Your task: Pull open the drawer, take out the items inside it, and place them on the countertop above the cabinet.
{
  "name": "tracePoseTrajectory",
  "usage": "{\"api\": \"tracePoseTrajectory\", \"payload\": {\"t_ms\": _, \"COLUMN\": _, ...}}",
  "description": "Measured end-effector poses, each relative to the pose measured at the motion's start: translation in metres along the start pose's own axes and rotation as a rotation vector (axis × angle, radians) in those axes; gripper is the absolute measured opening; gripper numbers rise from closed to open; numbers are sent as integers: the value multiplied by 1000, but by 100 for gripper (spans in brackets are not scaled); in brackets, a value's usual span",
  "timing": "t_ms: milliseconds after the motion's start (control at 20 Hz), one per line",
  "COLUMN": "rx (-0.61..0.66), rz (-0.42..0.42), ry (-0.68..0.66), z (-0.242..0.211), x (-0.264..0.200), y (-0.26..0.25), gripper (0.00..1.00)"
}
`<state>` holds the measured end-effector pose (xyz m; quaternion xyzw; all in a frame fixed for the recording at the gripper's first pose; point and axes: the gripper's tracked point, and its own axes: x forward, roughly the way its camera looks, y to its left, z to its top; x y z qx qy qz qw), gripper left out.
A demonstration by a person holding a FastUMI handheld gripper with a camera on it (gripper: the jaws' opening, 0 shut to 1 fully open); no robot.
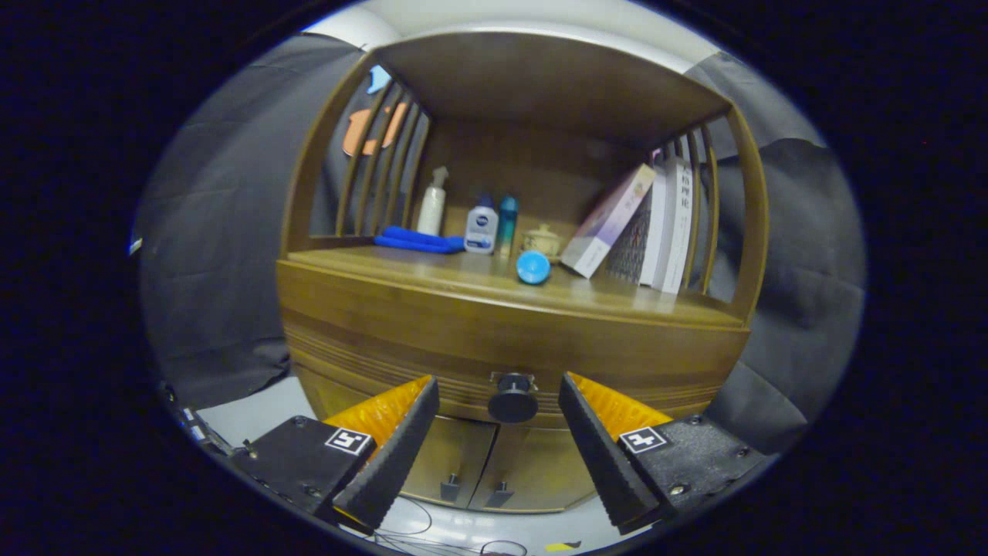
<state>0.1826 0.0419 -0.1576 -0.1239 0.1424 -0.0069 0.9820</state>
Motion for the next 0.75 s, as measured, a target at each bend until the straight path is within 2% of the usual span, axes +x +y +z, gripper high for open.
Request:
{"api": "tracePoseTrajectory", "payload": {"t_ms": 300, "rx": 11, "rz": 85, "ry": -59, "z": 37, "x": -88, "y": 4, "gripper": 100}}
{"api": "tracePoseTrajectory", "payload": {"t_ms": 750, "rx": 71, "rz": 123, "ry": -128, "z": 56, "x": -207, "y": -4, "gripper": 100}}
